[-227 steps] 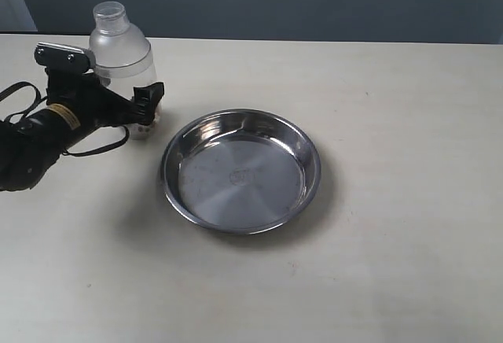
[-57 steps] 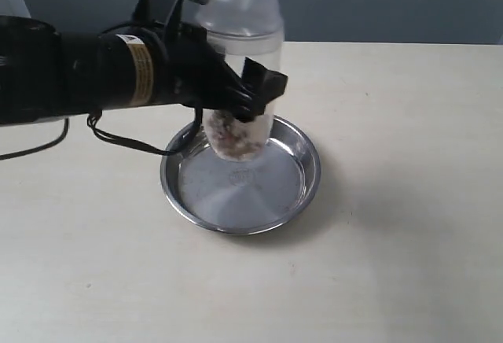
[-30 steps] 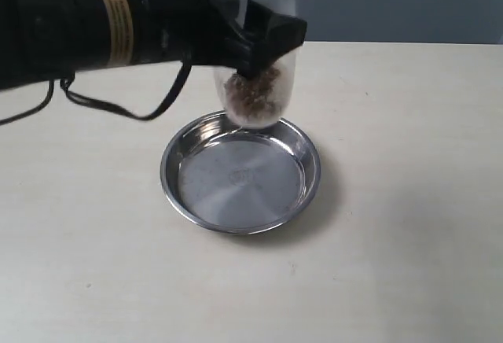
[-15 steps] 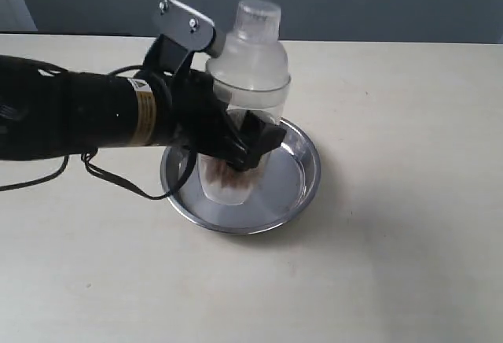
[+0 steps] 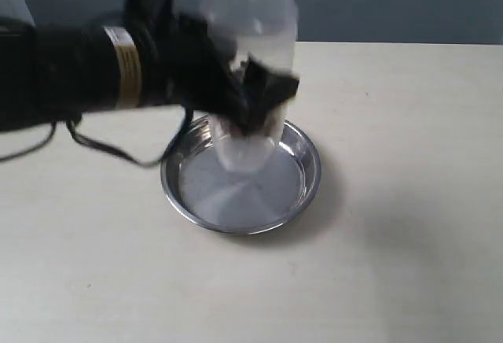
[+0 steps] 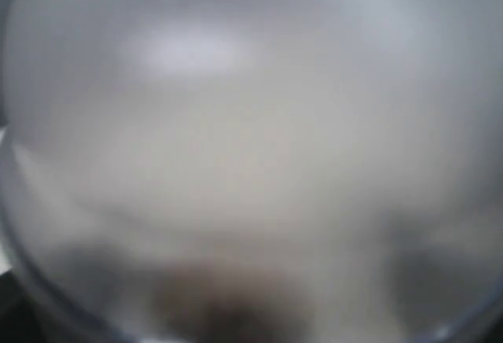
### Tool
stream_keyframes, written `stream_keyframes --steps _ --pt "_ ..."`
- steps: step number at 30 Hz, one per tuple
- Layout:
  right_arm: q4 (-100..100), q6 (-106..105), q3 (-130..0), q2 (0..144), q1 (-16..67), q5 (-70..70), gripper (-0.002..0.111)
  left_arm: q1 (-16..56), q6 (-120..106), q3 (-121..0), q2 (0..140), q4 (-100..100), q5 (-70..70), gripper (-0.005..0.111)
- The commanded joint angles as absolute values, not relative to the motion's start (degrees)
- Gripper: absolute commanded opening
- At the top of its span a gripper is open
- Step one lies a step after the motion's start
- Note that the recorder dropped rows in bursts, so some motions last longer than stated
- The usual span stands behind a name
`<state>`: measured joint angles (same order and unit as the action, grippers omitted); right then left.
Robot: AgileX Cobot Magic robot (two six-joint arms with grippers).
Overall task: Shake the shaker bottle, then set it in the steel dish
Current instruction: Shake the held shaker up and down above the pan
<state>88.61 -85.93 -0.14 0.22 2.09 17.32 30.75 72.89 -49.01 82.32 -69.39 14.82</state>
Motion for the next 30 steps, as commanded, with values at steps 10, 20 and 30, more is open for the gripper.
stream_keyframes --steps 10,20,30 --pt "88.53 -85.87 0.00 0.00 2.30 17.01 -0.001 31.58 70.10 -47.62 85.90 -62.97 14.79 0.000" --pt "88.53 -85.87 0.00 0.00 2.30 17.39 -0.001 28.31 40.17 -48.04 80.94 -25.46 20.43 0.000" --pt "88.53 -85.87 0.00 0.00 2.30 17.39 -0.001 30.95 40.57 -48.42 81.31 -30.95 20.14 0.000"
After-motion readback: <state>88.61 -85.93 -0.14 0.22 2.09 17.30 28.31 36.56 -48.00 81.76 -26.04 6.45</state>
